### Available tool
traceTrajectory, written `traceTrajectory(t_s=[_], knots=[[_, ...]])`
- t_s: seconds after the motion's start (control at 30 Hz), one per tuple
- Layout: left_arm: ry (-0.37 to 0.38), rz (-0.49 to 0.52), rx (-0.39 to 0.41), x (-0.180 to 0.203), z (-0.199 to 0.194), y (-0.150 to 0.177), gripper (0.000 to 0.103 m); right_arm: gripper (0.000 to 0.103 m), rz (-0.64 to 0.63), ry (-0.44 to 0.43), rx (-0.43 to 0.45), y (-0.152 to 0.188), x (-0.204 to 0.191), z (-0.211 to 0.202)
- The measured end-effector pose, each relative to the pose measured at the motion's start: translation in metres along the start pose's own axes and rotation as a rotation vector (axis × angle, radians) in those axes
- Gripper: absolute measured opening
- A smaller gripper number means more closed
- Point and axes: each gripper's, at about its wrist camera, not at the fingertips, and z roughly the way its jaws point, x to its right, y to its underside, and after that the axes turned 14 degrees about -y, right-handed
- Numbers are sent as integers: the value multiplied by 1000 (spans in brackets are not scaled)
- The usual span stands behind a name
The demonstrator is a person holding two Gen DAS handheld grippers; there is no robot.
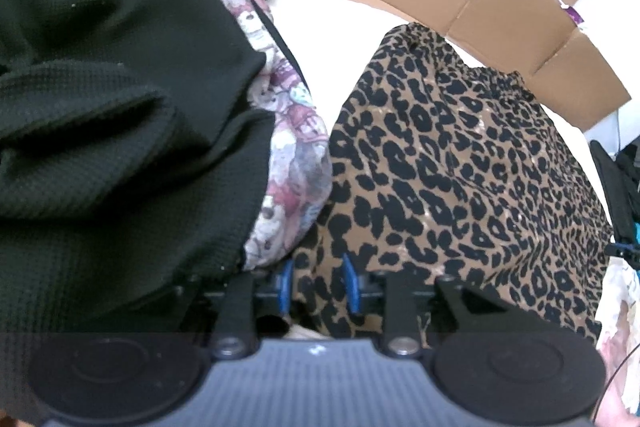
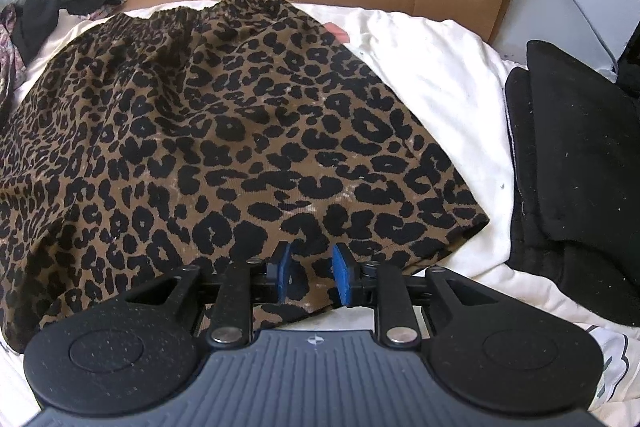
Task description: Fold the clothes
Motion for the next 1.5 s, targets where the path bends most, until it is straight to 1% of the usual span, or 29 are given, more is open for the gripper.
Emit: traceTrajectory(t_s=[0.13,0.23,0.3,0.37,0.53,0.7,0.8,0.9,1.07,1.33,1.5], knots=[[13,-19,-8,-5,0,2,24,30,-4,-10,-4,0,-3,1],[29,-47,-20,-11,-1,4,18,30,-7,-18,-3,0,-5,1],[40,-67,-22,-14,-3,4,12,30,-9,-24,-3,-1,-7,1],[51,-86,-21,-17,-5,3,11,30,-12,-30,-2,-2,-9,1],[96,-160,17,-18,-18,1,9,30,-19,-56,4,-4,-15,-1],[138,-136,73,1,-35,0,7,30,-25,-92,11,-7,-22,-3],[169,-138,105,10,-45,-3,7,34,-29,-114,16,-8,-27,-4],[198,-139,139,20,-55,-9,7,36,-33,-136,20,-10,-31,-6],[231,-102,179,41,-66,-21,6,36,-73,-179,36,-14,-44,-10],[287,-82,218,71,-81,-39,6,40,-94,-252,76,-26,-65,-16],[290,-57,210,94,-85,-48,6,40,-107,-312,97,-34,-83,-20]])
